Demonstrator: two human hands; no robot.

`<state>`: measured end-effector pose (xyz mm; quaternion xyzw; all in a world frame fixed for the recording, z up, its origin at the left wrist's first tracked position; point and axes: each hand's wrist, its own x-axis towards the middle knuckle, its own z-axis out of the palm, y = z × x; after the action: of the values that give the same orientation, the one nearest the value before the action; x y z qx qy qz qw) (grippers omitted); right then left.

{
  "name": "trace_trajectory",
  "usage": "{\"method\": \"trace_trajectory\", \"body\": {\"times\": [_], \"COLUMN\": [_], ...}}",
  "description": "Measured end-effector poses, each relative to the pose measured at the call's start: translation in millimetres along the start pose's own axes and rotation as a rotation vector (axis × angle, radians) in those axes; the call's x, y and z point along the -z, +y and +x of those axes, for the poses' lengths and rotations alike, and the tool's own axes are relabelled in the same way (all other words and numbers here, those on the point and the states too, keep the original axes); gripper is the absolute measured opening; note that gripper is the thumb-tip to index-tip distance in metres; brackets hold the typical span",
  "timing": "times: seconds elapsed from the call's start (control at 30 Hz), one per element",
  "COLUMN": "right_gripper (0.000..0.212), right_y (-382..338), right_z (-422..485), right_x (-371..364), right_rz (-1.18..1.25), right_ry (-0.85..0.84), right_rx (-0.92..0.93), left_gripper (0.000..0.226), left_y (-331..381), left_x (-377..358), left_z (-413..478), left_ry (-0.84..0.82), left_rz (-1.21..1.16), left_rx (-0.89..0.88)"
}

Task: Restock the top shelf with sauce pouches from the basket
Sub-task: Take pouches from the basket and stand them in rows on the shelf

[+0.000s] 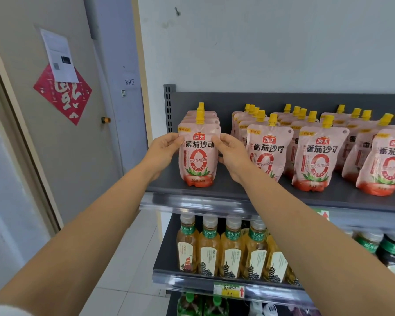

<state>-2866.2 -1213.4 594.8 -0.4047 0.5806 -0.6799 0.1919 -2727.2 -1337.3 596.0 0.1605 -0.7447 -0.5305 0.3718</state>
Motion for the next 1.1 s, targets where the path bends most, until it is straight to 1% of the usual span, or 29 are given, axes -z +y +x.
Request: {"method": "trace_trajectory", "body": {"times": [0.07, 0.17, 0.2, 0.27, 0.37, 0.47, 0.6, 0.67, 0.83, 0.93, 1.1], "right_gripper": [0.021, 0.017, 0.019, 0.03, 0.038, 0.037, 0.024, 0.021, 0.018, 0.01, 0.01], "right_y": [2.2, 11.3, 15.0, 20.2, 23.5, 22.2, 22.2, 24.4, 29.5, 30.4, 28.9], "right_z": [-4.0, -15.2, -18.3, -21.8, -22.7, -21.4, -22.1, -23.2, -24.1, -22.5, -24.1], "right_x": [1.9, 10.9, 14.4, 18.8, 19.0, 20.2, 24.5, 24.6, 26.0, 28.8, 29.8], "right_rz": [-0.06, -0.218, -0.31, -0.501, -0.672, -0.706, -0.708, -0.702, -0.69, -0.771, -0.813], "right_ry": [-0.026, -0.112, -0.139, -0.19, -0.239, -0.242, -0.248, -0.238, -0.219, -0.256, -0.358], "right_rx": [-0.004, -0.048, -0.049, -0.044, -0.036, -0.024, 0.012, 0.032, 0.062, 0.075, 0.09], "left_gripper": [0.019, 0.021, 0.021, 0.021, 0.02, 0.018, 0.02, 0.024, 0.027, 0.024, 0.015], "left_y": [-2.7, -15.4, -20.2, -25.3, -24.9, -21.2, -18.6, -19.9, -21.0, -20.5, -22.8], "left_x": [2.0, 9.3, 11.2, 12.2, 9.6, 5.9, 4.8, 4.2, 5.4, 8.6, 13.7], "left_z": [-7.9, -23.7, -26.7, -29.0, -25.1, -22.5, -20.1, -20.5, -20.1, -18.2, -15.1], "left_ry": [-0.029, -0.143, -0.183, -0.227, -0.223, -0.232, -0.268, -0.275, -0.275, -0.307, -0.396], "left_rz": [0.075, 0.33, 0.411, 0.513, 0.576, 0.638, 0.701, 0.745, 0.744, 0.721, 0.718], "left_rx": [0.009, 0.03, 0.041, 0.076, 0.105, 0.107, 0.09, 0.066, 0.059, 0.079, 0.097]}}
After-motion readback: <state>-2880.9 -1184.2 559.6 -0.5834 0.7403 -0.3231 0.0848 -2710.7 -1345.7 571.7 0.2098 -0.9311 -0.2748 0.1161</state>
